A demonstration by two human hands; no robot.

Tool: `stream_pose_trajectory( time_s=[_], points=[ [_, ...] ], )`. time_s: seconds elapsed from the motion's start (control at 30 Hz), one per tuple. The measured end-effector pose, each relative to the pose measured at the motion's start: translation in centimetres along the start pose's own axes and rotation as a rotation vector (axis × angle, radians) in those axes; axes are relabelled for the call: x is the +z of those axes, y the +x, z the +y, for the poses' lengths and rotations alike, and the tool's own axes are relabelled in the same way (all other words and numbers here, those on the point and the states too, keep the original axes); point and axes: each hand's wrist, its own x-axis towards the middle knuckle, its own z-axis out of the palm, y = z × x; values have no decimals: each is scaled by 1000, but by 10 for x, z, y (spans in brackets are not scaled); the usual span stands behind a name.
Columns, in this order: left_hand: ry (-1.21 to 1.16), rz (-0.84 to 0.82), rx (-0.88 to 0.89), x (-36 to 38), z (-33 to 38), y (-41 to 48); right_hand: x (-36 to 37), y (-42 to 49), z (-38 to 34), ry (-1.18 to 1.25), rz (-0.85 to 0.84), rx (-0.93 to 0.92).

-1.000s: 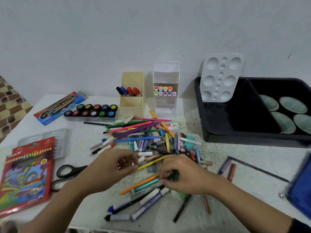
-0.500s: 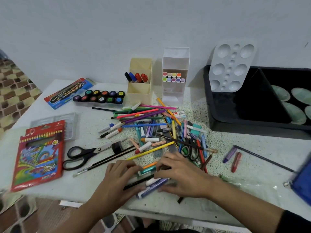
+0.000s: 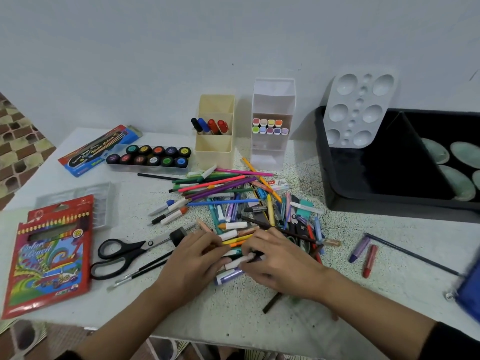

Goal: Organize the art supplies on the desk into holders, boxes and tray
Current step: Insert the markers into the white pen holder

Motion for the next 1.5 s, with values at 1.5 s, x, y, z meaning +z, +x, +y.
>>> stream_pose_trajectory(
  time_s=[1.5],
  points=[
    [-677,400,-245,-77,3,218,-130,67,91,613,852,618]
  ],
)
